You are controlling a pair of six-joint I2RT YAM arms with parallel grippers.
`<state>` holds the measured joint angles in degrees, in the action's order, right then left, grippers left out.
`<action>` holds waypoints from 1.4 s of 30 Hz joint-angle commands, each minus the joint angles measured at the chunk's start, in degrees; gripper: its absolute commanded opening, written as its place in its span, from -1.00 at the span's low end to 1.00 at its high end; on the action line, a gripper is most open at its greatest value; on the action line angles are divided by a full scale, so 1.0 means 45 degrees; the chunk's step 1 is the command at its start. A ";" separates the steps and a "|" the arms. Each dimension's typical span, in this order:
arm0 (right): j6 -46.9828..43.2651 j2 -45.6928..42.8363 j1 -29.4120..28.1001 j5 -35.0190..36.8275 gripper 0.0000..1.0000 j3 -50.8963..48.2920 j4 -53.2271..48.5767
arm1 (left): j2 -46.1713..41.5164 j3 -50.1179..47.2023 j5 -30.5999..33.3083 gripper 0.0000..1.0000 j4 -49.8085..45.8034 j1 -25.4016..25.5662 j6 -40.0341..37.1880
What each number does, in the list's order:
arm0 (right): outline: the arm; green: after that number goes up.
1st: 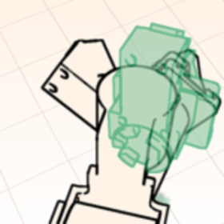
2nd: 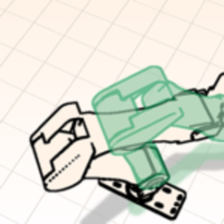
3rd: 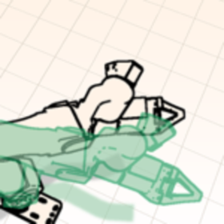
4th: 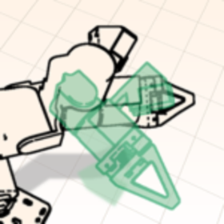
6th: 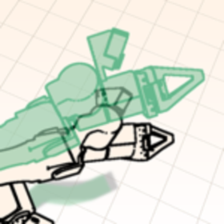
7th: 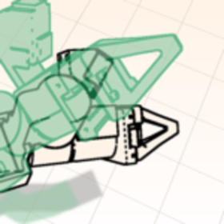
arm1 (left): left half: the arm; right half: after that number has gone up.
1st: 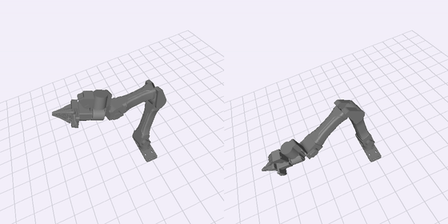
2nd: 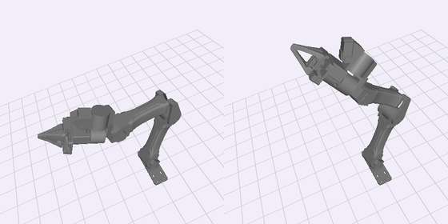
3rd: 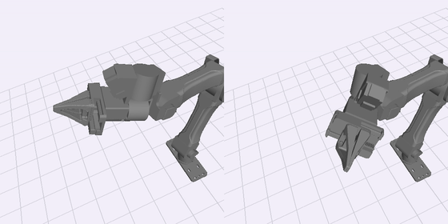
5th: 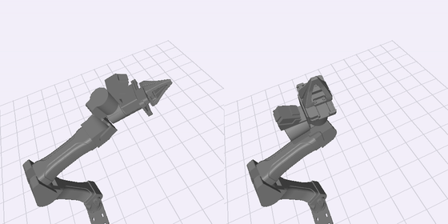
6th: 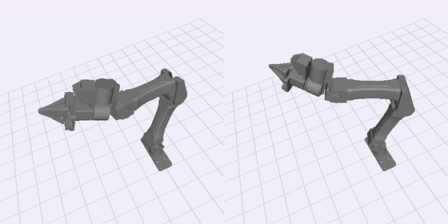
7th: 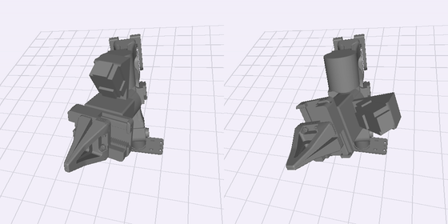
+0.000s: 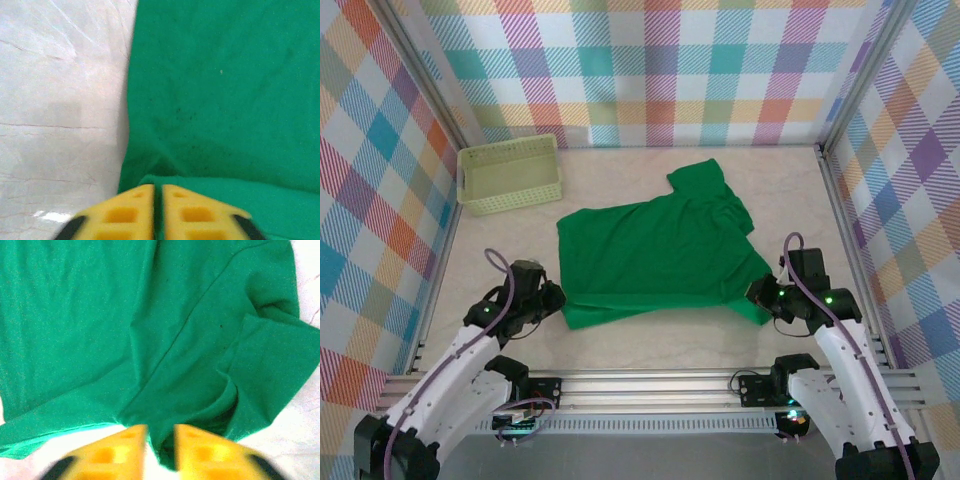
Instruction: Fold the inside-out t-shirt
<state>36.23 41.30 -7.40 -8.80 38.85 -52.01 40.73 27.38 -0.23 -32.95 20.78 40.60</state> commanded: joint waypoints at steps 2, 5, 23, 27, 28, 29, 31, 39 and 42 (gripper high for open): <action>-0.0133 -0.0271 0.0084 0.0996 0.14 0.1302 -0.0483 | -0.1986 0.0554 0.1330 -0.17 -0.1338 0.0012 0.0465; -0.0437 0.0232 0.0072 0.1874 0.21 0.2360 -0.0285 | -0.2587 0.0928 0.1334 0.01 -0.0910 0.0015 0.0292; -0.0954 0.9323 0.1026 0.0144 0.18 0.2819 0.5286 | 1.0338 0.5338 0.0518 0.18 0.2406 0.0670 -0.0524; -0.0368 1.0732 0.1700 -0.0953 0.20 0.2537 0.6129 | 1.1444 0.4900 0.0277 0.25 0.2855 0.0083 -0.0258; -0.0179 1.0906 0.1895 -0.1088 0.21 0.2412 0.6272 | 1.1604 0.4751 0.0251 0.26 0.2881 -0.0092 -0.0187; 0.0056 1.1063 0.2179 -0.1224 0.21 0.2166 0.6487 | 1.1730 0.4554 0.0194 0.26 0.2989 -0.0302 -0.0102; 0.0415 1.1068 0.2684 -0.1292 0.23 0.1697 0.6800 | 1.1788 0.4140 0.0117 0.27 0.3144 -0.0669 -0.0035; 0.0745 0.9198 0.3250 0.0276 0.31 0.1113 0.6129 | 1.0590 0.4715 0.0989 0.41 0.1984 -0.0603 -0.0723; 0.0065 0.8481 0.3021 0.1045 0.34 0.1974 0.5693 | 1.0459 0.6137 0.1146 0.50 0.1327 -0.0163 -0.1361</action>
<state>38.28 82.46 6.94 -8.36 44.34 -24.43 89.86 49.43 2.87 -22.79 18.79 37.85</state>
